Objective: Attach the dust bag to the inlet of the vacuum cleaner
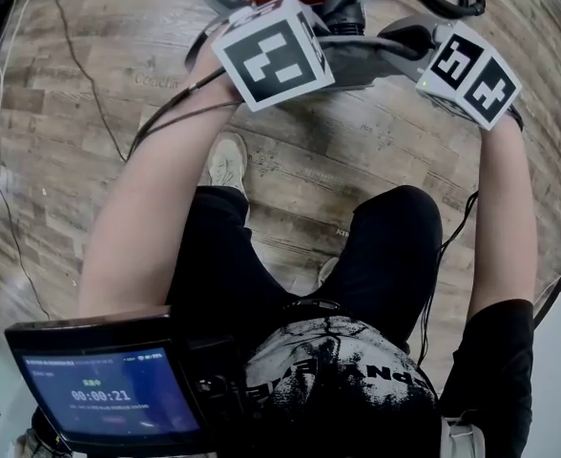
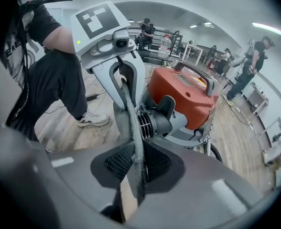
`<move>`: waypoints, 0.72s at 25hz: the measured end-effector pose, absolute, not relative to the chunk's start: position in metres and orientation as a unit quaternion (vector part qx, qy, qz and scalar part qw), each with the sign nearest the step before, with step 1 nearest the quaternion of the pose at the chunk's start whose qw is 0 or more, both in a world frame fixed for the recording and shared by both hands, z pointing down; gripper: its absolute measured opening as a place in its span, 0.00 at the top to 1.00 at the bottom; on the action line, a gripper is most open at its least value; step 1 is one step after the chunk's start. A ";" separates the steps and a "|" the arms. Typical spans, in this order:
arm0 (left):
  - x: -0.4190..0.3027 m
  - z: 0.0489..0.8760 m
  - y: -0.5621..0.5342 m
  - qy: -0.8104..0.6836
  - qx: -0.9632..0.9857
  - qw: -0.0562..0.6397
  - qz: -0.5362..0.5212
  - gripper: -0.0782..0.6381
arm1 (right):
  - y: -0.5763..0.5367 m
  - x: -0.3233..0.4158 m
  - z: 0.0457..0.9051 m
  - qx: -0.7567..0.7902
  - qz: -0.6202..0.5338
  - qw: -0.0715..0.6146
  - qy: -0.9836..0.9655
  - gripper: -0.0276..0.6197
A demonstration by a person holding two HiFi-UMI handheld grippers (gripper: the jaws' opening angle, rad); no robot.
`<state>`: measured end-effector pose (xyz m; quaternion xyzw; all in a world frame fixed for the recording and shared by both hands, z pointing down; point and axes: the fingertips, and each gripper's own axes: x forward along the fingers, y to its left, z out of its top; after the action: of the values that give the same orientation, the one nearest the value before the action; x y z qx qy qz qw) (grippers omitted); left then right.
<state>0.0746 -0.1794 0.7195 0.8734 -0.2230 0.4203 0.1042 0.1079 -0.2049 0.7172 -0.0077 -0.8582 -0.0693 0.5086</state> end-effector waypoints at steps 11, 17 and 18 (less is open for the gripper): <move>0.075 0.740 -0.169 -0.209 0.863 0.071 0.454 0.67 | -0.203 0.104 0.727 -0.001 -0.099 0.504 -0.858 0.76; 0.069 0.733 -0.177 -0.232 0.863 0.059 0.445 0.61 | -0.203 0.099 0.718 0.004 -0.104 0.483 -0.869 0.65; 0.068 0.734 -0.177 -0.234 0.862 0.058 0.445 0.59 | -0.203 0.098 0.717 0.005 -0.106 0.481 -0.870 0.64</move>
<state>0.0682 -0.1771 0.7339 0.8623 -0.2337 0.4453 0.0583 0.0977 -0.2030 0.7174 0.0054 -0.8702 -0.1058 0.4812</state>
